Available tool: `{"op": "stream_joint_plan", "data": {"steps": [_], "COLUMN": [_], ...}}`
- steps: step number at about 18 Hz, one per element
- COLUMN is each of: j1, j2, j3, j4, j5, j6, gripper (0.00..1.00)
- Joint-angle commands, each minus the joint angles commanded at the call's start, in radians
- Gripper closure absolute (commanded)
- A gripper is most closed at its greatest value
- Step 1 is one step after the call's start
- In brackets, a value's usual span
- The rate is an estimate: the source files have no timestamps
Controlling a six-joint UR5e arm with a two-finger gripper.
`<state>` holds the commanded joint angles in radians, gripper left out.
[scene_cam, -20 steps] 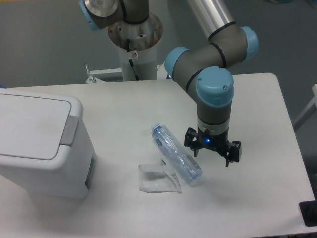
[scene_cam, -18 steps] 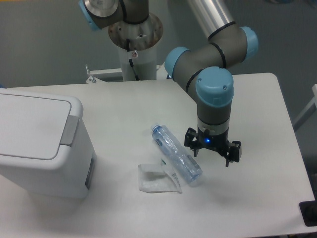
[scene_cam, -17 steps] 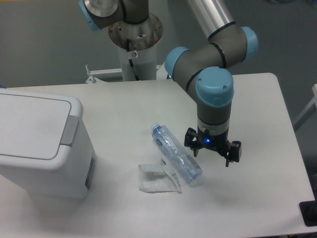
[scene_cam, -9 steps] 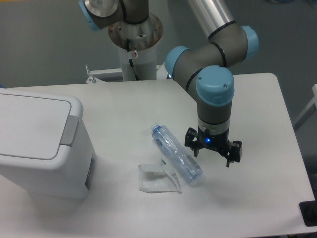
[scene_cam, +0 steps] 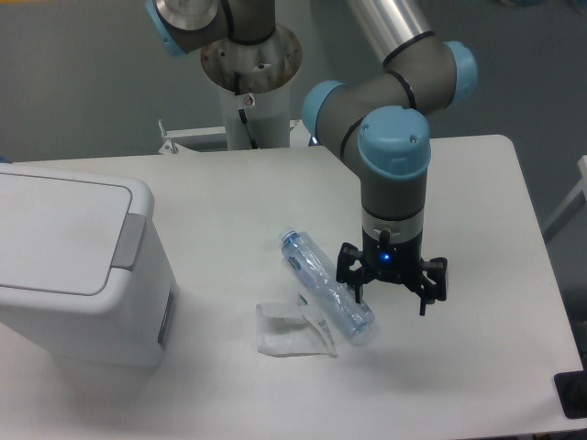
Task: Open the trash can
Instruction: 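Move the gripper over to the white trash can lid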
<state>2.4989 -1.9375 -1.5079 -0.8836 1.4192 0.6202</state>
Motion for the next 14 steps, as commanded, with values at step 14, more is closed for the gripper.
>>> {"op": "stream_joint_plan", "data": {"steps": [14], "j1": [-0.175], "j2": [0.130], "j3": [0.014], "j4": [0.000], "j5": [-0.141], "j6": [-0.324], "gripper": [0.00]}}
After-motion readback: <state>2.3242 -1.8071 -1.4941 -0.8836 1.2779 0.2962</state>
